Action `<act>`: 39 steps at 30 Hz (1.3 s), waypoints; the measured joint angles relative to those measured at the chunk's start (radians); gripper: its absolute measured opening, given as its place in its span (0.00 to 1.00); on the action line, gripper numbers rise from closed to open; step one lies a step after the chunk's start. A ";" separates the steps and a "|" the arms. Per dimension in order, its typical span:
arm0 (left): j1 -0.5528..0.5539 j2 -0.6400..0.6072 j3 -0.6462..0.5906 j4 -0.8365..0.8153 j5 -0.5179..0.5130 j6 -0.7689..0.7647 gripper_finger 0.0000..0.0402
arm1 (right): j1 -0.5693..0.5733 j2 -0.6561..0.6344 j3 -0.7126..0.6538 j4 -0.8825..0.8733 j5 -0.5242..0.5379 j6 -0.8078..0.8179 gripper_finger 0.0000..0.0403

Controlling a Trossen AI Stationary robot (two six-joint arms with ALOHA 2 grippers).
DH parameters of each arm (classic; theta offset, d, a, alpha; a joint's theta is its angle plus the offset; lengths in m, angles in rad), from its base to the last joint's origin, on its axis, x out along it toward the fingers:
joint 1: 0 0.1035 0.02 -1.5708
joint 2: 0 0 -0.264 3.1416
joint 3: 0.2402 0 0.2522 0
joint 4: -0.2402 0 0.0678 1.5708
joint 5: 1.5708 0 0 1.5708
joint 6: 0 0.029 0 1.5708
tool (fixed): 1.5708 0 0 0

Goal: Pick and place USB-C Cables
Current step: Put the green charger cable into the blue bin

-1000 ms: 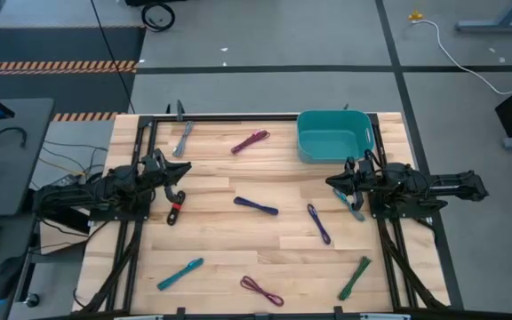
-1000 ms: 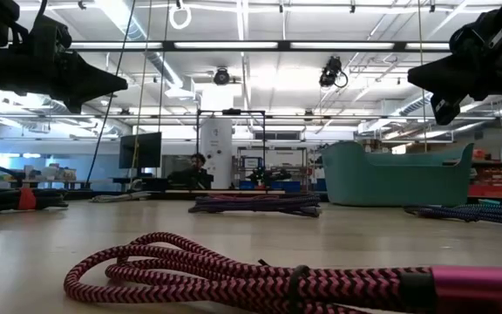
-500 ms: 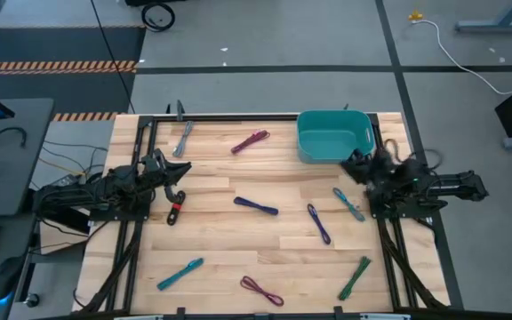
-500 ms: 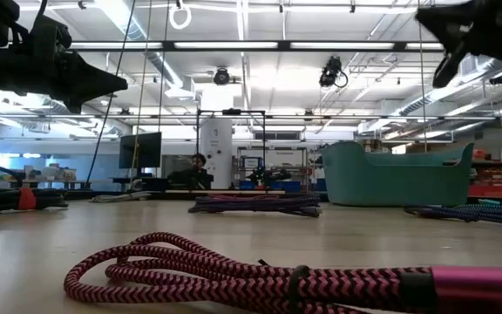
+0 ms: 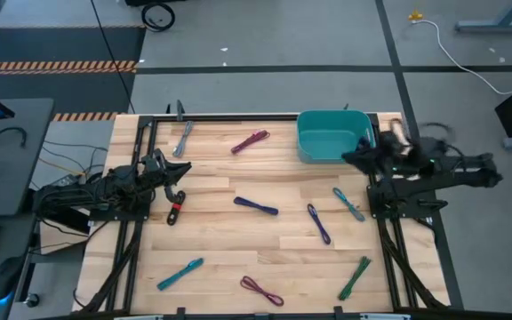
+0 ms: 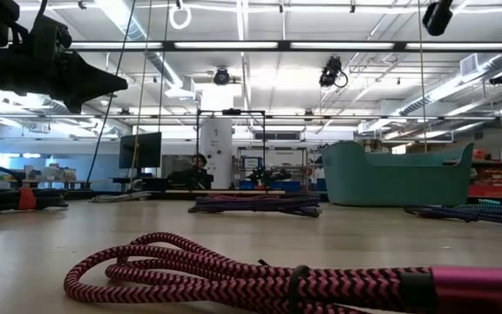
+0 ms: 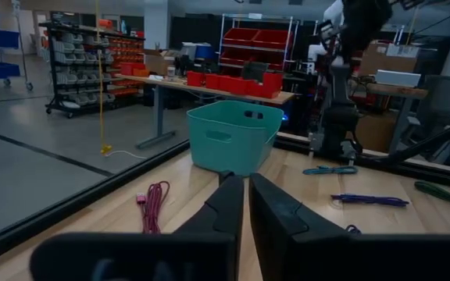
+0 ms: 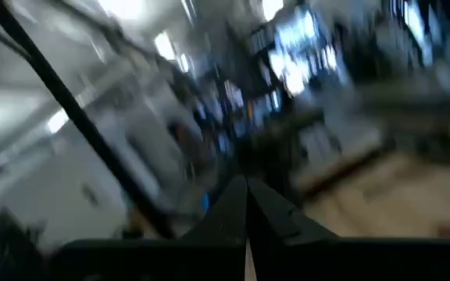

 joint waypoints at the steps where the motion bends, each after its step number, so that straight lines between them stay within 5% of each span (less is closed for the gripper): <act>1: 0.000 0.000 0.000 0.000 0.000 0.000 0.08 | 0.008 0.055 0.056 -0.092 -0.030 0.036 0.01; 8: 0.000 0.000 0.000 0.000 0.000 0.000 0.08 | 0.094 0.404 0.318 -0.576 -0.389 0.204 0.01; 16: 0.000 0.000 0.000 0.000 0.000 0.000 0.08 | 0.376 0.667 0.352 -0.713 -0.530 0.186 0.04; 20: 0.000 0.000 0.000 0.000 0.000 0.000 0.09 | 0.524 0.749 0.352 -0.731 -0.502 0.161 0.12; 31: 0.000 0.000 0.000 0.000 0.000 0.000 0.07 | 0.843 0.982 0.352 -0.650 -0.219 0.032 0.42; 39: 0.000 0.000 0.000 0.000 0.000 0.000 0.09 | 0.976 1.166 0.352 -0.567 -0.169 0.082 0.46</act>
